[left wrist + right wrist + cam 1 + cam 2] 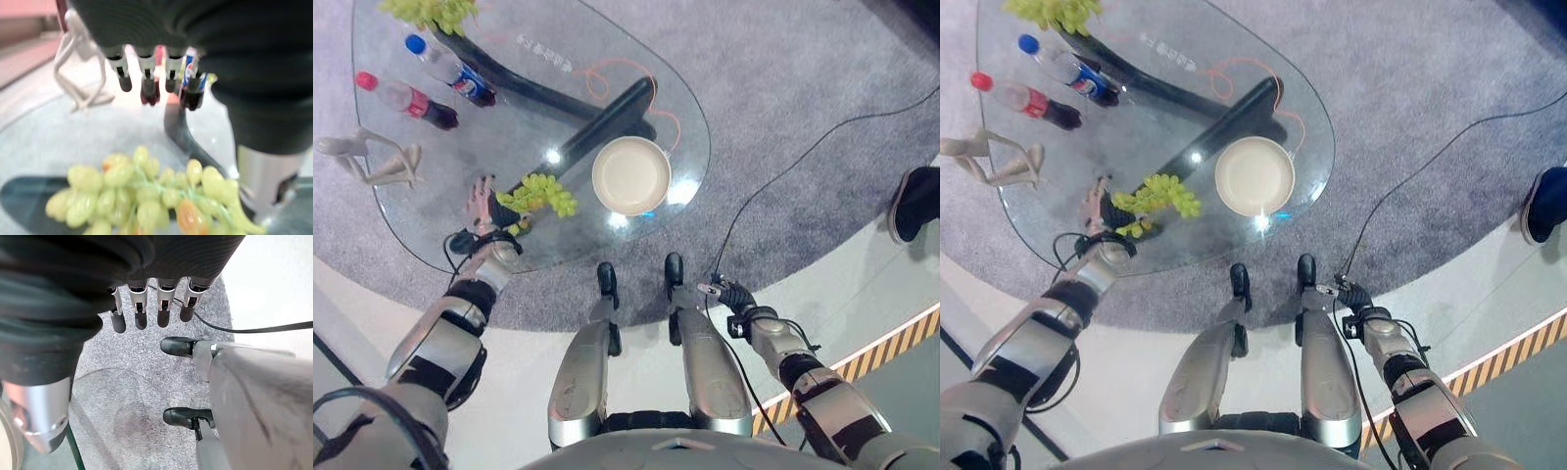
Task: Pick up fruits into the plate
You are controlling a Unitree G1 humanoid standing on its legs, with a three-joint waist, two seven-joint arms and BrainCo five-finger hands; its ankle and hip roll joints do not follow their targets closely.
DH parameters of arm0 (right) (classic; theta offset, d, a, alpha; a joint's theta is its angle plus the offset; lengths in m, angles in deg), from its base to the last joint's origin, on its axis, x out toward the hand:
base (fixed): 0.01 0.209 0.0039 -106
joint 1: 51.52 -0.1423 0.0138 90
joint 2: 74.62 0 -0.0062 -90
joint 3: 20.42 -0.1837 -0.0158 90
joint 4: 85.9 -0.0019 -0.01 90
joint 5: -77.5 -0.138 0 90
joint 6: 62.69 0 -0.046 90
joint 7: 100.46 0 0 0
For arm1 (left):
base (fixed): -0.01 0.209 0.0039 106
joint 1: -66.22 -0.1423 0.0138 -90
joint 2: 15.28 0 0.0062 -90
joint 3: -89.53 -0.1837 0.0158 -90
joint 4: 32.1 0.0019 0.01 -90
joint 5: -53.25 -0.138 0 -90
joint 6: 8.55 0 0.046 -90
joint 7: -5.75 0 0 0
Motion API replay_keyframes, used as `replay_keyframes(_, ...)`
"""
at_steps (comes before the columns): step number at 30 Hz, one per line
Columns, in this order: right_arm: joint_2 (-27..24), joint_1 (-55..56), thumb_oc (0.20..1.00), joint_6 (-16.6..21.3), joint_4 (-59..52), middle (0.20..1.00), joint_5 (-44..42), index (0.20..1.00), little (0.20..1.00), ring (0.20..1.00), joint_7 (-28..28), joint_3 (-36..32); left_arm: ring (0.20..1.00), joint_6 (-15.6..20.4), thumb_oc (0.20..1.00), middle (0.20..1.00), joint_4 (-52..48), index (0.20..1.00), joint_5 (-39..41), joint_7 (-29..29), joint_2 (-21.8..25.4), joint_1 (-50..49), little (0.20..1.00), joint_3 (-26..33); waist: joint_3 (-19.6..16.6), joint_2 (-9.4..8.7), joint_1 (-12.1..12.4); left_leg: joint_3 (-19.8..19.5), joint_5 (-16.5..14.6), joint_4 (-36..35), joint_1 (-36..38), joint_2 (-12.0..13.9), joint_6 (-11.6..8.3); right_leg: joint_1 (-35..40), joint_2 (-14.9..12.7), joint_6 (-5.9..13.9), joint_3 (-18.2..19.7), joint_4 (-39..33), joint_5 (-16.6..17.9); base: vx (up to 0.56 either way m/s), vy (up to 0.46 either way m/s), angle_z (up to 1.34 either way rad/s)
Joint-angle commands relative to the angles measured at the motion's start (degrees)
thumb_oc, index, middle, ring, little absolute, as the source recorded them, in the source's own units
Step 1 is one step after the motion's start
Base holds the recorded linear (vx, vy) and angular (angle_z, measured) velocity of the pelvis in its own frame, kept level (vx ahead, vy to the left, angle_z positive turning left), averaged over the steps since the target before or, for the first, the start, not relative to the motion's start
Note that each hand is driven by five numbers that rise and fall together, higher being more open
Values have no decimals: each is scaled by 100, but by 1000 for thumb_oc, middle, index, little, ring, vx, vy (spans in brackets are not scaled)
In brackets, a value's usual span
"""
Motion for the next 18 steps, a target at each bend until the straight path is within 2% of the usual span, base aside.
replay_keyframes(1, -34, 220, 1000, 134, -222, 1000, -314, 1000, 1000, 1000, -103, 154, 1000, -513, 1000, 1000, 178, 1000, -481, 389, 217, 139, 1000, 123, -133, -134, -32, -655, -414, 712, -732, -264, 158, -822, 154, 124, 71, 985, -438, -41, -46, -1)
replay_keyframes(7, -60, 120, 1000, 280, -321, 1000, -585, 1000, 1000, 1000, -123, 186, 1000, -1176, 1000, 1000, 542, 1000, -771, 431, 444, 642, 1000, 69, -133, -197, -95, -616, -404, 1037, -1365, -301, 145, -1432, 223, 95, 75, 1249, -431, -32, -16, 2)
replay_keyframes(12, -105, 61, 1000, 361, -450, 1000, -692, 1000, 1000, 1000, -145, 134, 1000, -1216, 1000, 1000, 754, 1000, -1034, 148, 547, 789, 1000, -17, -133, -216, -126, -598, -410, 1193, -1748, -322, 140, -1818, 274, 97, 102, 1408, -432, -14, 9, -1)
replay_keyframes(18, -134, 12, 1000, 426, -603, 1000, -913, 1000, 1000, 1000, -89, 60, 1000, -1533, 1000, 1000, 881, 1000, -1287, -3, 509, 887, 1000, -227, -133, -263, -162, -576, -457, 1427, -2171, -351, 152, -2227, 376, 91, 154, 1658, -483, -5, 32, -2)
